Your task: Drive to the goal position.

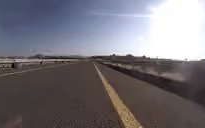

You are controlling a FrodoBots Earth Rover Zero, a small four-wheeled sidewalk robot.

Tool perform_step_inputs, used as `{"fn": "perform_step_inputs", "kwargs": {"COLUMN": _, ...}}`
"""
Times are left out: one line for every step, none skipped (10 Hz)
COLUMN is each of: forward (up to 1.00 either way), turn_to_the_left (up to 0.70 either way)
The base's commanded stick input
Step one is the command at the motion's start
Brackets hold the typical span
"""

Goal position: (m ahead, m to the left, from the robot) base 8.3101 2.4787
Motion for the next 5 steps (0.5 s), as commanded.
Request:
{"fn": "perform_step_inputs", "kwargs": {"forward": 0.7, "turn_to_the_left": 0.0}}
{"fn": "perform_step_inputs", "kwargs": {"forward": 0.7, "turn_to_the_left": 0.0}}
{"fn": "perform_step_inputs", "kwargs": {"forward": 0.7, "turn_to_the_left": 0.0}}
{"fn": "perform_step_inputs", "kwargs": {"forward": 0.7, "turn_to_the_left": 0.0}}
{"fn": "perform_step_inputs", "kwargs": {"forward": 0.7, "turn_to_the_left": 0.0}}
